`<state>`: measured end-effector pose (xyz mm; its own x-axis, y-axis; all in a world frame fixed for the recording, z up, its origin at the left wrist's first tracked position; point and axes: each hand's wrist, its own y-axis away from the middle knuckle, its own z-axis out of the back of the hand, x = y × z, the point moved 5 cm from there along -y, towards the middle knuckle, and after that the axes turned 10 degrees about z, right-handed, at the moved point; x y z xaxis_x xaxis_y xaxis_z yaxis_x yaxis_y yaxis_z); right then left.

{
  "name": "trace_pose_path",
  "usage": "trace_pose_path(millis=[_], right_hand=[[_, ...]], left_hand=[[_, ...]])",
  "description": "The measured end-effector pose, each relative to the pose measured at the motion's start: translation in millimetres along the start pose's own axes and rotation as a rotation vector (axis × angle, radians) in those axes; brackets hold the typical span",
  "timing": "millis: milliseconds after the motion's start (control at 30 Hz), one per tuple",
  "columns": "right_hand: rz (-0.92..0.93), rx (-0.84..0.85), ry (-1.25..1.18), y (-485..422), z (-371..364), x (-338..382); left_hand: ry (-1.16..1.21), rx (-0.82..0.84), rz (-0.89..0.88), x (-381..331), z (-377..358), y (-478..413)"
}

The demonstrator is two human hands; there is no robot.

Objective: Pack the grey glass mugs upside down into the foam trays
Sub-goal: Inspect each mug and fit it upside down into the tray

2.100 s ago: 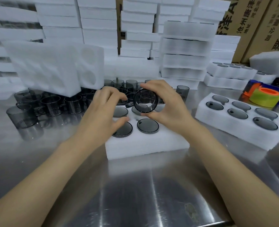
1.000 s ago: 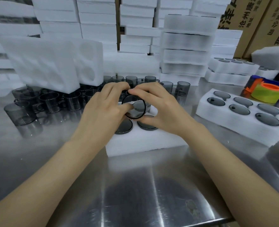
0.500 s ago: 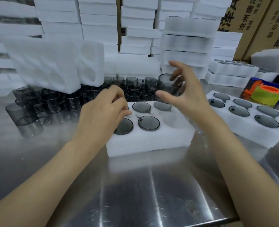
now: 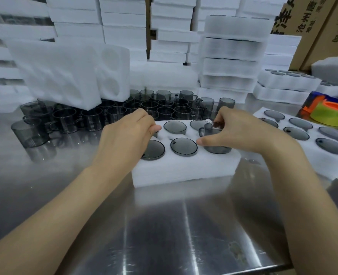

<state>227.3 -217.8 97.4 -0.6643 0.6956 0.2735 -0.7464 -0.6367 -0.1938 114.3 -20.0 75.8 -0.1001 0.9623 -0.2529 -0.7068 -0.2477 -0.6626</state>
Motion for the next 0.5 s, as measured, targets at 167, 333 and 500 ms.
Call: trace_pose_path(millis=[167, 333, 500], right_hand=[[0.009, 0.004, 0.063, -1, -6, 3], [-0.017, 0.172, -0.003, 2, -12, -2], [0.109, -0.055, -0.085, 0, -4, 8]], left_hand=[[0.008, -0.001, 0.001, 0, 0, 0], [0.030, 0.017, 0.021, 0, 0, 0], [0.026, 0.043, 0.040, 0, -1, 0]])
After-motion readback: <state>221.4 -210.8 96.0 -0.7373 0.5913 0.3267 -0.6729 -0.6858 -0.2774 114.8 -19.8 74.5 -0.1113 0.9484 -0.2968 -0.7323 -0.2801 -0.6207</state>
